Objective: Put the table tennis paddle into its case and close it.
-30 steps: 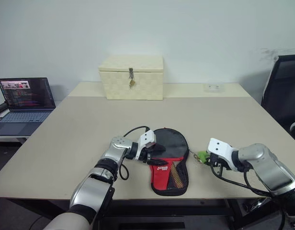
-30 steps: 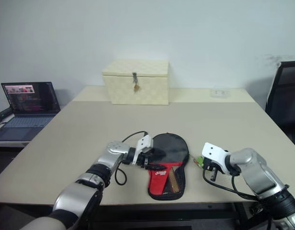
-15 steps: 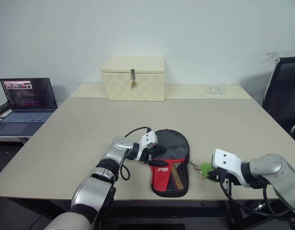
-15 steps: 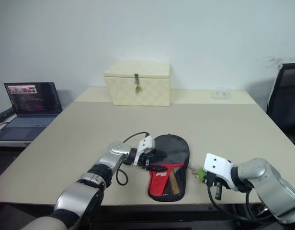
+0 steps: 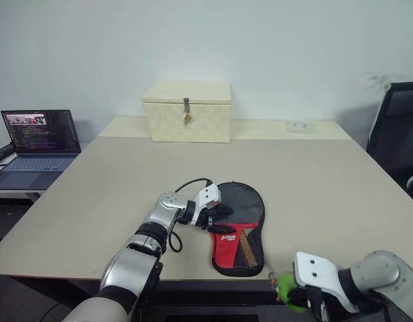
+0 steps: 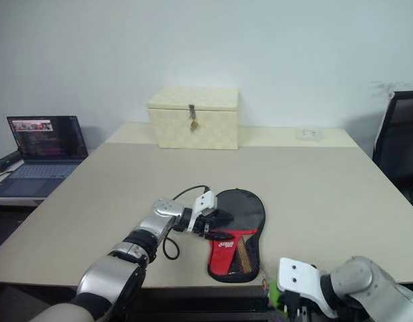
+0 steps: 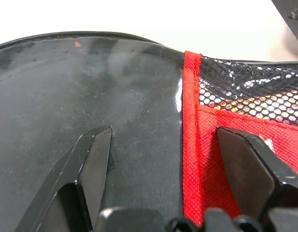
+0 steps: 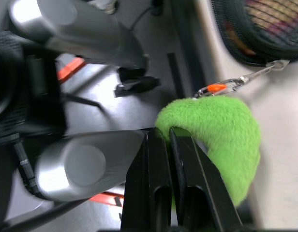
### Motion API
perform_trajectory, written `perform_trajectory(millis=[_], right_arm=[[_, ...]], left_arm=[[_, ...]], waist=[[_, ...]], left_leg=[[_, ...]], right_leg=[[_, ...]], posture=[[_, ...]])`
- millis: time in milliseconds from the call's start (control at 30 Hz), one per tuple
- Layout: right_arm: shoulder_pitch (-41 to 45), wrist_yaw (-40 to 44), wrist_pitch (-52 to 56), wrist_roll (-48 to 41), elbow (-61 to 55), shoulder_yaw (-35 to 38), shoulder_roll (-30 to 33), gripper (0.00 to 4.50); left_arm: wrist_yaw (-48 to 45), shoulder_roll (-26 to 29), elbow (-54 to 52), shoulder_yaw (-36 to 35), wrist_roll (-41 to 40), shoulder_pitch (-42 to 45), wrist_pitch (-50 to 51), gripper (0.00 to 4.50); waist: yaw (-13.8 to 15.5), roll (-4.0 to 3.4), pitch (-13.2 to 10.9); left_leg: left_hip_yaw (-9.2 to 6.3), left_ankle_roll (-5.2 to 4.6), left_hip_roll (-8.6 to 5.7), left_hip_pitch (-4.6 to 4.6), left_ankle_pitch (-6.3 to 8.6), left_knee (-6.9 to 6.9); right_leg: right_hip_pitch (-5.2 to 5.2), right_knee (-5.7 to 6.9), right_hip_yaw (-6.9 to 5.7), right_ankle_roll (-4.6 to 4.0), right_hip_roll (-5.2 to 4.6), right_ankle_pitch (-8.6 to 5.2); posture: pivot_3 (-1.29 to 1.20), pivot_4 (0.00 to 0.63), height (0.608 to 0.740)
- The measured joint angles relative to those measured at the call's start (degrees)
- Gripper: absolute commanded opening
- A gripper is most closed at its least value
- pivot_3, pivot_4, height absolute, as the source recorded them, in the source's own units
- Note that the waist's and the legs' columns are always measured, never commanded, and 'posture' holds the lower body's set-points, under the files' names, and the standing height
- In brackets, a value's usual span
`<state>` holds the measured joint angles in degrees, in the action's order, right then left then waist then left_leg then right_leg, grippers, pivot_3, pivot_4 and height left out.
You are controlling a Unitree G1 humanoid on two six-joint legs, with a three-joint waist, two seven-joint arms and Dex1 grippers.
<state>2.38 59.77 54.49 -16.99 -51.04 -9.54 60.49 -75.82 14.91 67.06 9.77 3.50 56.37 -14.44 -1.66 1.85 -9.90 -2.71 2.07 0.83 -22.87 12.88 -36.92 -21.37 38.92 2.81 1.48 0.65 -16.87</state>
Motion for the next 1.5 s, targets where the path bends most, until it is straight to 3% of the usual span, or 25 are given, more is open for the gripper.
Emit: perform_trajectory(millis=[300,333,400,667,800,933,1067,1167,1300,1500], right_arm=[[-1.1,-1.4,0.9,-5.1,-4.8,-3.2,-0.1,0.06],[-0.4,-1.9,0.9,-5.2,-4.6,-3.3,-0.3,0.22],[1.6,-2.5,1.1,-5.7,-3.6,-3.1,-0.8,0.63],[12.0,-6.3,2.9,-10.3,6.8,2.3,-7.1,3.33],[18.6,-10.3,-2.9,-7.9,20.0,4.5,-12.8,3.33],[22.2,-12.5,-12.2,-3.6,33.2,4.7,-16.8,3.33],[26.4,-12.5,-23.1,0.3,48.3,4.1,-21.8,3.33],[28.7,-11.8,-29.2,1.9,57.4,4.0,-23.6,3.33],[33.5,-11.1,-34.9,2.8,67.7,5.2,-24.0,3.33],[37.8,-9.8,-40.6,5.6,75.5,6.6,-22.0,3.33]], left_arm=[[0.4,-0.4,0.3,0.0,0.7,0.3,0.2,3.72],[0.4,-0.5,0.3,0.0,0.7,0.3,0.2,3.72],[0.4,-0.5,0.3,0.0,0.8,0.4,0.2,3.72],[0.1,-0.7,-1.0,-0.9,-0.1,-0.3,0.5,3.72],[-1.4,1.1,-10.0,-3.5,-4.2,-5.2,4.9,3.72],[-0.2,5.9,-28.1,-7.6,-10.3,-12.2,14.9,3.72],[7.6,11.7,-50.3,-15.4,-16.7,-23.6,26.7,3.72],[14.7,12.0,-60.3,-19.0,-19.2,-31.3,32.3,3.72],[21.3,12.0,-70.0,-22.1,-21.5,-41.9,36.6,3.72],[24.7,14.3,-71.4,-22.2,-22.6,-42.4,38.1,3.72]], waist=[[0.1,0.02,0.1],[0.1,0.02,0.1],[0.1,0.02,0.1],[0.0,0.03,0.1],[-0.2,0.05,-0.2],[-0.4,-0.04,-0.3],[-0.7,-0.18,-0.4],[-0.3,-0.42,-0.5],[0.0,-0.6,-0.7],[0.2,-0.63,-0.8]], left_leg=[[-0.17,0.01,-0.01,-0.01,0.0,-0.02],[-0.18,0.01,-0.02,-0.01,0.0,-0.02],[-0.2,0.01,-0.02,-0.01,0.0,0.0],[-0.22,0.0,-0.01,-0.03,-0.01,0.01],[-0.21,0.0,0.05,-0.13,-0.01,0.08],[-0.28,0.01,0.27,-0.55,-0.01,0.08],[-0.33,0.01,0.53,-0.63,-0.01,0.13],[-0.32,0.01,0.52,-0.65,-0.01,0.08],[-0.26,0.03,0.48,-0.64,-0.02,0.01],[-0.13,0.07,0.52,-0.64,-0.05,0.03]], right_leg=[[0.08,-0.04,-0.21,-0.04,-0.06,-0.04],[0.09,-0.04,-0.22,-0.04,-0.07,-0.05],[0.09,-0.06,-0.25,-0.05,-0.08,-0.05],[0.08,-0.04,-0.28,0.0,-0.25,-0.09],[-0.09,0.03,-0.23,-0.01,-0.25,-0.09],[-0.6,0.16,-0.19,-0.32,-0.24,0.09],[-0.76,0.13,-0.12,-0.4,-0.24,0.1],[-0.76,0.15,-0.16,-0.46,-0.24,0.11],[-0.73,0.14,-0.13,-0.49,-0.27,0.14],[-0.69,0.14,-0.26,-0.57,-0.18,0.17]], posture=[[0.0,0.15,0.74],[0.0,0.15,0.74],[0.0,0.15,0.74],[0.0,0.15,0.74],[0.0,0.15,0.74],[0.0,0.15,0.74],[0.0,0.15,0.74],[0.0,0.15,0.74],[0.0,0.15,0.74],[0.0,0.15,0.74]])
